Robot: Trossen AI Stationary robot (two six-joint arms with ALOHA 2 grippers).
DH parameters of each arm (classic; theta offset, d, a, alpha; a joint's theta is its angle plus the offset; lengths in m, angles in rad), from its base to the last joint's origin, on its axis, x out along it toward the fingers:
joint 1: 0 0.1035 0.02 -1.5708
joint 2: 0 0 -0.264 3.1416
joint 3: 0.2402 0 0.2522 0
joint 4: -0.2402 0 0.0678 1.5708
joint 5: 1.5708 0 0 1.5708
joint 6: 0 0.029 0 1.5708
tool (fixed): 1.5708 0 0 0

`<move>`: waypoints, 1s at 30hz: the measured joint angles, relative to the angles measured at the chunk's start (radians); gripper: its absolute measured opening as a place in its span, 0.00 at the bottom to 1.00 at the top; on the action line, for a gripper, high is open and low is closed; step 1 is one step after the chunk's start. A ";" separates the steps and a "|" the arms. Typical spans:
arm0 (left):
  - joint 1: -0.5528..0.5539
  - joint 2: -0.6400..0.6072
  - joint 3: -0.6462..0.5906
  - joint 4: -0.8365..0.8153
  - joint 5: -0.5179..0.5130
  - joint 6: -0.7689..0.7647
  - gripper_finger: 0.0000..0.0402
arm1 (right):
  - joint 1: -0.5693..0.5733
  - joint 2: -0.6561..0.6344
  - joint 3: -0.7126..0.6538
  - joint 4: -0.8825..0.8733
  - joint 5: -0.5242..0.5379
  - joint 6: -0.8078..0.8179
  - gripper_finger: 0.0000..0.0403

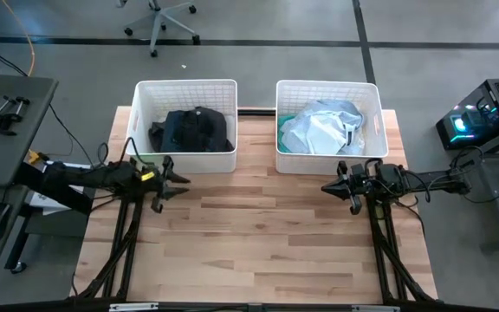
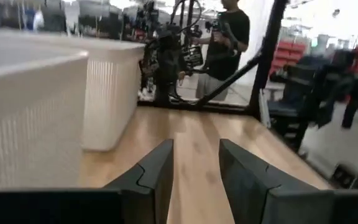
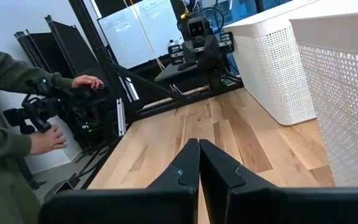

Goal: Sort clothes
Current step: Return to Home Position

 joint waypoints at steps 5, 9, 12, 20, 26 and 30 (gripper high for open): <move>0.023 0.000 0.000 -0.005 0.024 0.242 0.29 | 0.000 0.000 0.000 0.000 0.000 0.000 0.00; 0.064 0.000 0.000 -0.008 0.045 0.251 0.29 | 0.000 0.001 0.000 0.000 0.000 0.000 0.00; 0.089 0.000 0.000 -0.010 0.049 0.188 0.29 | 0.000 0.002 0.000 0.000 0.000 0.000 0.00; 0.095 0.000 0.002 -0.012 0.052 0.161 0.29 | 0.000 0.002 0.000 0.000 0.000 0.000 0.00; 0.095 0.000 0.002 -0.011 0.050 0.154 0.29 | 0.000 0.002 0.000 0.000 0.000 0.000 0.00; 0.095 0.000 0.002 -0.010 0.049 0.155 0.29 | 0.000 0.002 0.000 0.000 0.000 0.000 0.00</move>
